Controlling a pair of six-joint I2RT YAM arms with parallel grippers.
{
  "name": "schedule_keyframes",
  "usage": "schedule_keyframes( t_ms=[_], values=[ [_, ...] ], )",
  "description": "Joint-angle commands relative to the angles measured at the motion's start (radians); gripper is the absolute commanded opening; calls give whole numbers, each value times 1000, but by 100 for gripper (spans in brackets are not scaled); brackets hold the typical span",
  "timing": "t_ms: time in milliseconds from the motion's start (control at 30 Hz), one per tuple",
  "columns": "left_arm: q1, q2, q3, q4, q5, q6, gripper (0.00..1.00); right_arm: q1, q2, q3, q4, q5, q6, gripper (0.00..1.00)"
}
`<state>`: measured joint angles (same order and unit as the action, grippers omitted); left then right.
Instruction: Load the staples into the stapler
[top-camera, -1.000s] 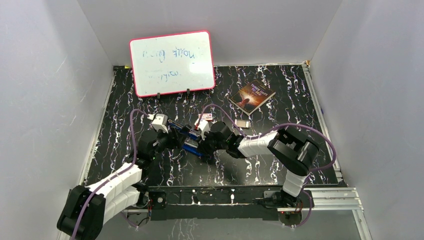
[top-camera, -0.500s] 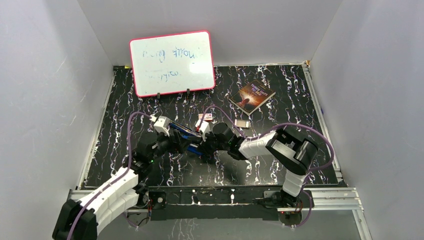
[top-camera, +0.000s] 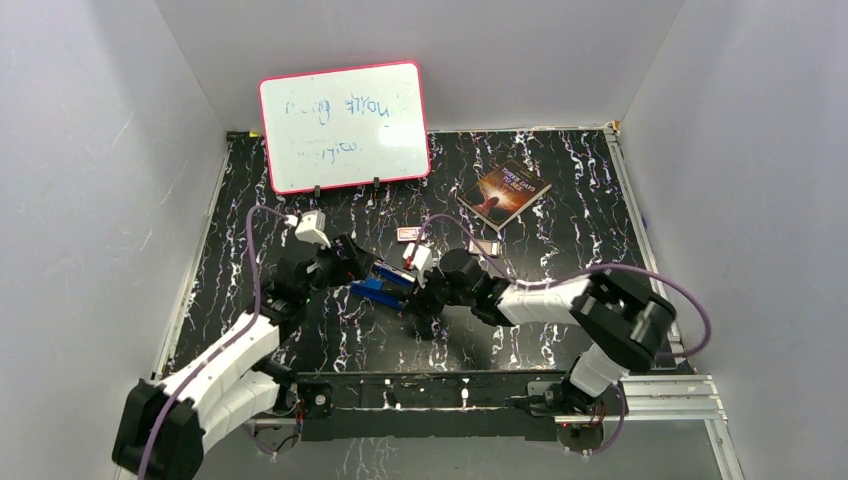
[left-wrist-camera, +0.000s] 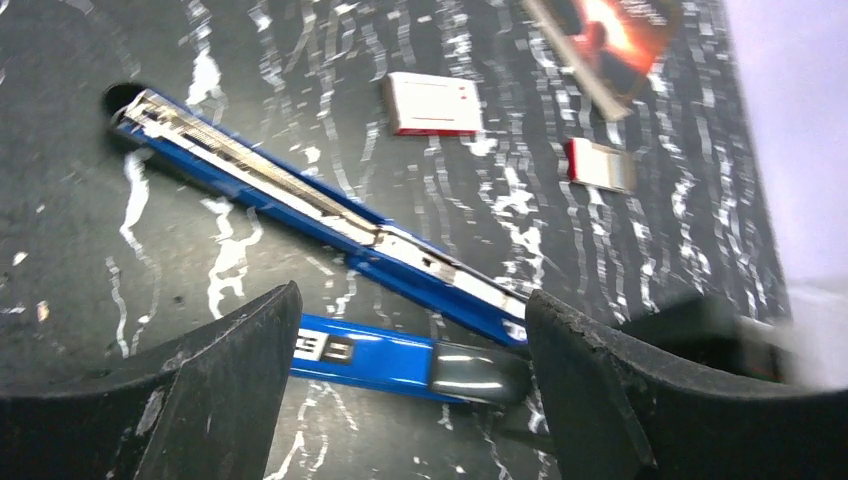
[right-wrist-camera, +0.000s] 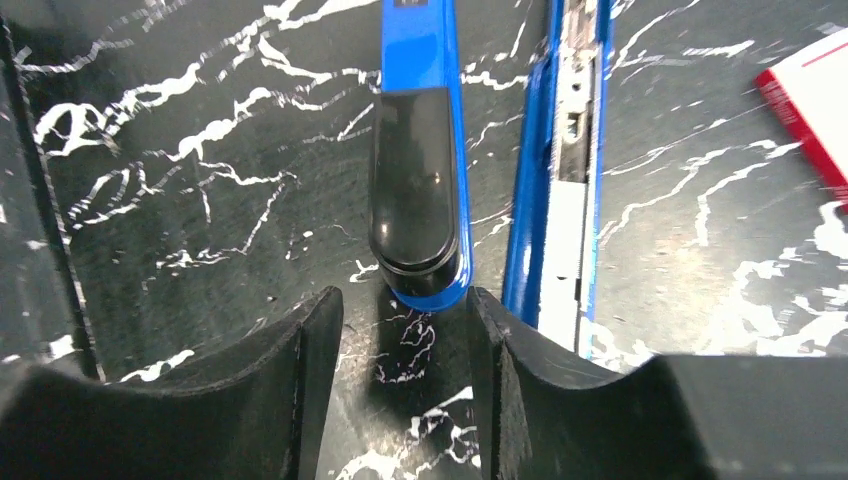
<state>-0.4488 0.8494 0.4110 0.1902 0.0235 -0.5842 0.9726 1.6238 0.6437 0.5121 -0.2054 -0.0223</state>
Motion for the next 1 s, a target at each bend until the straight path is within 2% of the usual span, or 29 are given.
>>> schedule_keyframes(
  t_ms=[0,100,167,333,533,800,967],
  values=[
    [84,129,37,53,-5,-79,81,-2,-176,-4,-109,49,-29,58],
    [181,224,30,126,57,-140,81,-16,-250,-14,-150,128,-43,60],
    [209,279,33,159,86,-160,81,-49,-249,-3,-174,160,-53,61],
    [221,357,50,202,126,-160,81,-152,-154,65,-198,51,-73,60],
    [225,375,52,217,137,-156,81,-159,-32,140,-202,-50,-85,58],
    [233,395,57,224,143,-152,81,-159,42,164,-185,-15,-72,53],
    [241,403,58,232,151,-152,81,-158,-41,129,-156,42,-46,53]
  ],
)
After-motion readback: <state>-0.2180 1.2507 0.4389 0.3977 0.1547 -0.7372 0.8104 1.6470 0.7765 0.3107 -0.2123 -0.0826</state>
